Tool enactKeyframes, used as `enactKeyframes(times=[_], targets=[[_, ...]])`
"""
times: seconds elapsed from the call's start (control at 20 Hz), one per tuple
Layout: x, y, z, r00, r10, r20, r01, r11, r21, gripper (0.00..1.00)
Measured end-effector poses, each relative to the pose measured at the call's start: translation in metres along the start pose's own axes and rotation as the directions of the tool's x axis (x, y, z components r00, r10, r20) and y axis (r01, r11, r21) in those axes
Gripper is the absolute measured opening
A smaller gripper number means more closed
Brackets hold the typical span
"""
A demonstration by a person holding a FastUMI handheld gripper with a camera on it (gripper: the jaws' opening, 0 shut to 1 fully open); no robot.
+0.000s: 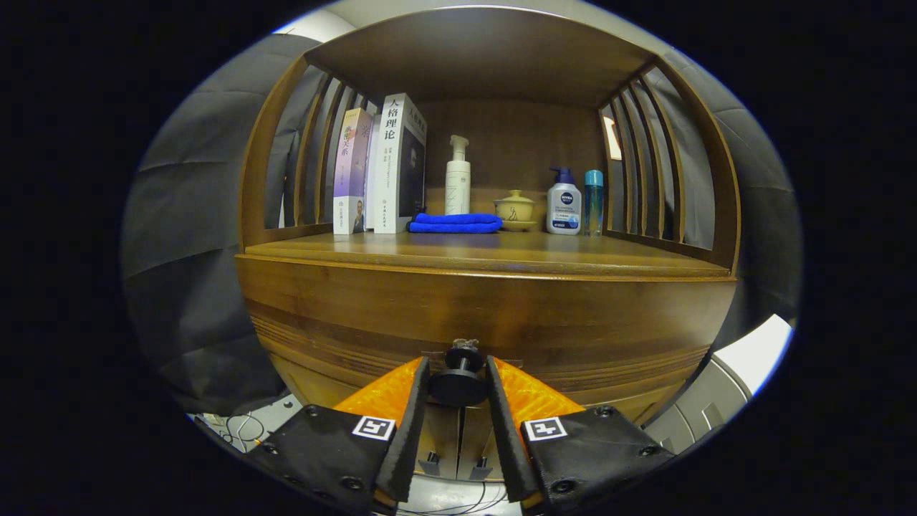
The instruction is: Pull open the drawer, take out the items inside it, and place them on the countertop above the cabinet.
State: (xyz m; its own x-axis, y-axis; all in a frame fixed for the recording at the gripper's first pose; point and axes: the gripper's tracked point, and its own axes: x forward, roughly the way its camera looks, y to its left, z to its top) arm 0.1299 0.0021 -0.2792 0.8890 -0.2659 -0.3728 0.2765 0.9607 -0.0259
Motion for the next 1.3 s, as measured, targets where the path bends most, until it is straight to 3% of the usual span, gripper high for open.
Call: enactKeyframes(times=[0.4, 0.6, 1.05, 1.3], targets=[[-0.001, 0.001, 0.0, 1.0, 0.003, -0.021, -0.003, 1.0, 0.0, 0.31], [-0.008, 0.002, -0.002, 0.998, 0.003, -0.056, -0.002, 1.0, 0.025, 0.31], [-0.064, 0.005, -0.015, 0.997, 0.043, -0.061, -0.046, 0.997, -0.063, 0.3], [-0.079, 0.006, -0.019, 0.992, 0.076, -0.105, -0.077, 0.997, -0.012, 0.31]])
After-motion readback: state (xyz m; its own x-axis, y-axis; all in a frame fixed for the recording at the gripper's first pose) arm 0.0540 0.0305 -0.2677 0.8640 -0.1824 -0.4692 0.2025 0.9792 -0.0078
